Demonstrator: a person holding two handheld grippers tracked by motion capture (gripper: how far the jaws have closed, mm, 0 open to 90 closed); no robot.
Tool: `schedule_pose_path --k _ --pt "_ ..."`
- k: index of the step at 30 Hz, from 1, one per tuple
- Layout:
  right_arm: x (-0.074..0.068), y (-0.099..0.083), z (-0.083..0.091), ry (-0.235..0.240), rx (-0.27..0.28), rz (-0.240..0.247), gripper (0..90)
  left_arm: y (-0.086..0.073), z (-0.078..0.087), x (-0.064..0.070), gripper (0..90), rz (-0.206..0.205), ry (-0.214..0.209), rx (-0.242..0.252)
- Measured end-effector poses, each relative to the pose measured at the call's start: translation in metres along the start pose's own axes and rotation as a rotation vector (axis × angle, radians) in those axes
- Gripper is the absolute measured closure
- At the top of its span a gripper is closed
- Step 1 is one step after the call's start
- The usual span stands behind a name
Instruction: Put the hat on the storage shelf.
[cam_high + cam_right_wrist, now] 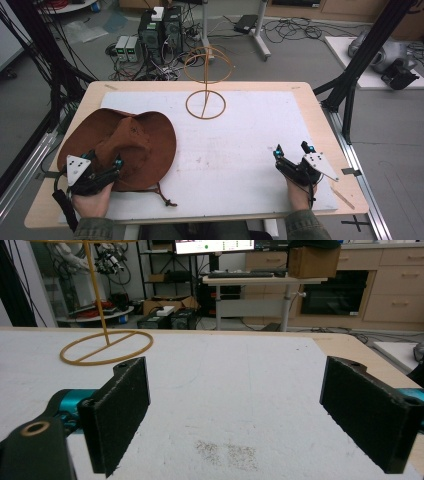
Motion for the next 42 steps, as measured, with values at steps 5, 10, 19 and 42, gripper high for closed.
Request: schedule_pose_path --k 5,10,19,42 --pt "0.0008 -0.0001 0.0002 -0.001 0.001 -0.004 11.7 -0.0002 -0.0014 0.0005 16.6 -0.011 0.008 -0.008" --pt "0.0008 0.0 0.0002 0.0 0.002 -0.005 11.7 -0.0005 -0.0023 -0.0005 19.8 -0.017 0.017 -0.017" --pt "0.0007 -0.0001 0.0001 0.0 0.003 -0.007 11.7 -0.0012 -0.002 -0.0017 43.7 -0.043 0.038 -0.025" --pt "0.0007 -0.0003 0.0001 0.0 0.003 -0.002 11.7 -0.0016 0.0035 0.0014 86.9 -0.023 -0.028 -0.037"
Point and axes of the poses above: each handheld gripper's, and its own axes: z roughly backward along the jaws, y roughly out of its top, x roughly to its right, the point moved 8 cm from there along -z, roughly forward along the jaws, and after that the axes turned 7 degrees about z, right-handed, at the moved point
